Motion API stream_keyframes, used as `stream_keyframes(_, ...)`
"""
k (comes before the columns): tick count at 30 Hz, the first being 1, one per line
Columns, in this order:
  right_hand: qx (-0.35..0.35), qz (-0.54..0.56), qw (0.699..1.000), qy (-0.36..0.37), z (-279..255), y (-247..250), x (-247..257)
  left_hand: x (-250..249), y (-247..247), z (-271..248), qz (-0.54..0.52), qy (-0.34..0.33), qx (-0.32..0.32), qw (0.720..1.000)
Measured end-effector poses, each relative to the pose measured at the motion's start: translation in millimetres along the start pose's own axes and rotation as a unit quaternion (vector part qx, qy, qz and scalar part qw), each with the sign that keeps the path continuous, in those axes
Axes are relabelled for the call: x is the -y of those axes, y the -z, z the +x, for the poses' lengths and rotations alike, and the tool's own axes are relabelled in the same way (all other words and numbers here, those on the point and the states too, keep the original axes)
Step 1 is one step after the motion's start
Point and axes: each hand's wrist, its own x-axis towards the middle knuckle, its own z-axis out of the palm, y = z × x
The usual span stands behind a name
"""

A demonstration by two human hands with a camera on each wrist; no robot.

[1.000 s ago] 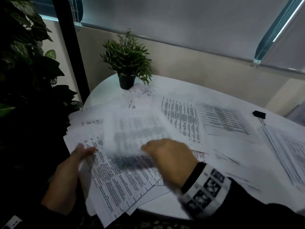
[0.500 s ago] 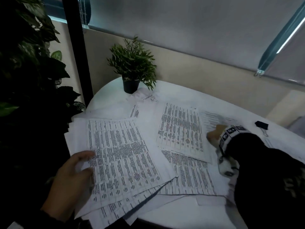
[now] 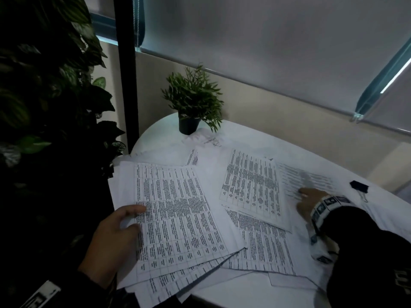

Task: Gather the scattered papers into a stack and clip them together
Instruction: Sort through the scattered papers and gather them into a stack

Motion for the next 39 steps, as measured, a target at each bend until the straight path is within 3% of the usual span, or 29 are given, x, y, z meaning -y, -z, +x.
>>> stream_keyframes(3, 0.092, 0.076, 0.992, 0.046, -8.3, 2.8, 6.7, -0.7, -0.7, -1.8, 0.015, -0.018, 0.006, 1.0)
stream_keyframes(7, 0.101, 0.029, 0.992, 0.065, -11.9, -3.9, -2.3, -2.4, -1.1, -3.5, 0.014, -0.024, 0.014, 1.0)
stream_keyframes(10, 0.022, 0.02, 0.998, 0.049, -9.6, -19.4, -9.9, -1.0, -0.1, -1.4, 0.032, -0.041, 0.009, 0.999)
stream_keyframes(13, -0.013, -0.005, 0.998, 0.061, -19.2, -23.9, -6.8, 1.1, -1.1, -1.1, 0.065, -0.057, 0.007, 0.996)
stream_keyframes(18, -0.123, -0.1, 0.984, 0.086, -37.4, -29.6, -8.8, 3.9, 3.3, 1.3, 0.059, -0.05, 0.019, 0.997)
stream_keyframes(23, -0.1, 0.013, 0.992, 0.074, -38.8, -37.2, -11.9, 0.3, 1.5, 0.2, 0.043, -0.041, 0.024, 0.998)
stream_keyframes(27, -0.088, -0.024, 0.991, 0.095, -35.4, -46.2, -6.4, 2.3, -0.1, 0.2, 0.045, -0.022, 0.009, 0.999)
stream_keyframes(32, -0.147, -0.074, 0.984, 0.073, -51.2, -35.6, 8.8, 2.0, 2.3, 0.6, 0.029, 0.008, 0.004, 1.0)
stream_keyframes(36, -0.19, 0.071, 0.979, -0.012, -62.9, 0.7, 12.1, -5.2, 0.7, -5.3, 0.005, 0.009, 0.012, 1.0)
stream_keyframes(37, -0.23, 0.115, 0.966, -0.004, -67.9, 10.6, 16.1, -4.7, 0.1, -5.3, -0.011, 0.017, 0.009, 1.0)
stream_keyframes(39, -0.328, 0.154, 0.928, 0.08, -86.9, 22.3, 35.1, -4.1, -0.2, -5.0, -0.036, 0.038, 0.002, 0.999)
